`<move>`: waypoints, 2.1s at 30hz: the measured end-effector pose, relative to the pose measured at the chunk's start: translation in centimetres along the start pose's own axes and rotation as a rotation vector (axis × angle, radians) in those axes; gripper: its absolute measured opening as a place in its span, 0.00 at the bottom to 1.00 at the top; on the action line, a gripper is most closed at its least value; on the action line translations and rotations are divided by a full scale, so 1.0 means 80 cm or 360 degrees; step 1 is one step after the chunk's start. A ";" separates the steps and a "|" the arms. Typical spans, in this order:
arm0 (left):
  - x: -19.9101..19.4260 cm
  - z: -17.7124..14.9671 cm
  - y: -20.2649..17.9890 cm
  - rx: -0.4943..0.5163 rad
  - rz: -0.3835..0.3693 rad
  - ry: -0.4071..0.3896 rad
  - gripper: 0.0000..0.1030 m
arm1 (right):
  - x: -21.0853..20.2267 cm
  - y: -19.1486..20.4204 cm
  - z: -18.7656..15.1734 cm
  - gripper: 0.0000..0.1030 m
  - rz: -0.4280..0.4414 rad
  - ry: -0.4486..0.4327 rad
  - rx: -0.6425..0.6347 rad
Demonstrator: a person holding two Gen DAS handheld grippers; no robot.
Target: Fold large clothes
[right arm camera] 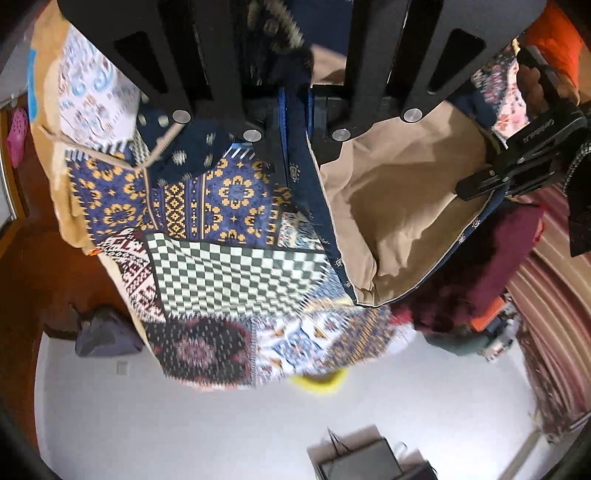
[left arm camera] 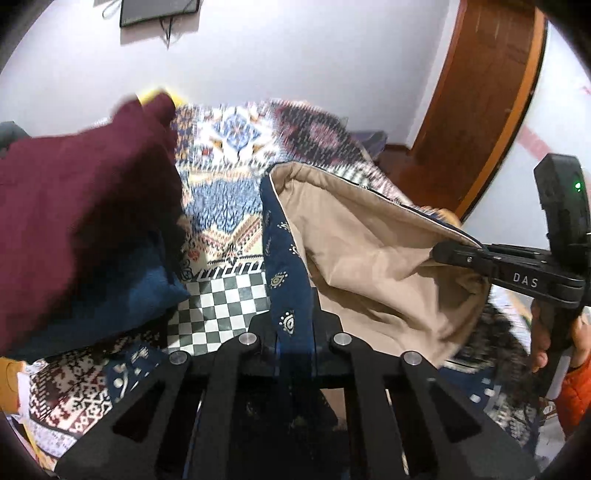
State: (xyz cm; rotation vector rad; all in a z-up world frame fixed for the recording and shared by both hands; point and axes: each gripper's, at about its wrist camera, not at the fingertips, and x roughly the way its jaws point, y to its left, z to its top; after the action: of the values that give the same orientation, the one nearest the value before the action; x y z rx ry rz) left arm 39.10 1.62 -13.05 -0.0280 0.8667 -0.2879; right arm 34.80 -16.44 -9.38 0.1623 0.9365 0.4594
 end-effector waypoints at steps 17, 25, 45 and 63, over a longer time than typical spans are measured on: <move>-0.041 -0.156 0.022 -0.0081 0.0118 0.0284 0.10 | -0.044 -0.019 -0.132 0.07 -0.0259 0.0145 -0.0016; -0.051 -0.184 0.029 -0.0116 0.0205 0.0311 0.37 | -0.059 -0.023 -0.142 0.28 -0.0322 0.0173 0.0024; -0.052 -0.105 -0.031 0.0203 0.0203 0.0188 0.69 | 0.004 0.065 -0.119 0.72 -0.0495 0.0266 -0.0597; -0.057 -0.078 -0.061 0.0086 -0.0229 0.0156 0.12 | -0.024 0.012 -0.104 0.18 0.0138 0.0198 0.0100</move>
State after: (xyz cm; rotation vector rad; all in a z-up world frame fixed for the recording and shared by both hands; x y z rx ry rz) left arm 30.42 -1.28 -13.02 -0.0265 0.9557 -0.4505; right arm 26.83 -16.95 -12.53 0.2344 1.0696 0.5249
